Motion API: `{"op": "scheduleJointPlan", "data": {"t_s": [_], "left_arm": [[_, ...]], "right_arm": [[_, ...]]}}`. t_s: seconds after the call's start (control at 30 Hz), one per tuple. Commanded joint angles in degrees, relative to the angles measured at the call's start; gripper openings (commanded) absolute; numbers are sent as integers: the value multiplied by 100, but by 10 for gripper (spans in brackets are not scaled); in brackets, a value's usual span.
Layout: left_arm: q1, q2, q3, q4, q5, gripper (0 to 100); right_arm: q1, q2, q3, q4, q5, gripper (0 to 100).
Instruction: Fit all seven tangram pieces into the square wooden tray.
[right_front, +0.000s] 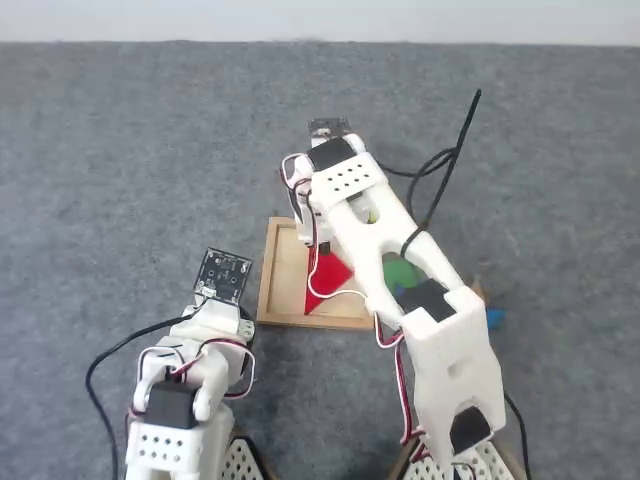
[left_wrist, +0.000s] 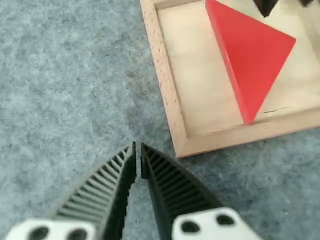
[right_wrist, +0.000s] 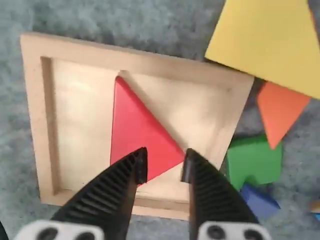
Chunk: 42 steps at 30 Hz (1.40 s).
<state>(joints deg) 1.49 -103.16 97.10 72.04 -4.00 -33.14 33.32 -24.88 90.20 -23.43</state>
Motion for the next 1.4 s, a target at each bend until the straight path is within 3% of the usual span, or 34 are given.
{"op": "scheduleJointPlan", "data": {"t_s": [0.0, 0.2, 0.47, 0.67, 0.93, 1.37], "left_arm": [[-53, -88, -57, 18, -9, 19], [-53, -88, -57, 18, -9, 19], [-53, -88, -57, 18, -9, 19], [-53, -88, -57, 18, -9, 19], [-53, -88, -57, 18, -9, 19], [-53, -88, -57, 18, -9, 19]], "right_arm": [[224, -1086, 220, -198, 220, 101], [215, -3785, 2400, -857, 1046, 98], [4, -5613, 7200, -4620, 3429, 96], [13, -5226, 7191, -4620, 3490, 96], [40, -3662, 6532, -4769, 3481, 96], [1464, -3503, 6611, -4541, 3516, 56]]}}
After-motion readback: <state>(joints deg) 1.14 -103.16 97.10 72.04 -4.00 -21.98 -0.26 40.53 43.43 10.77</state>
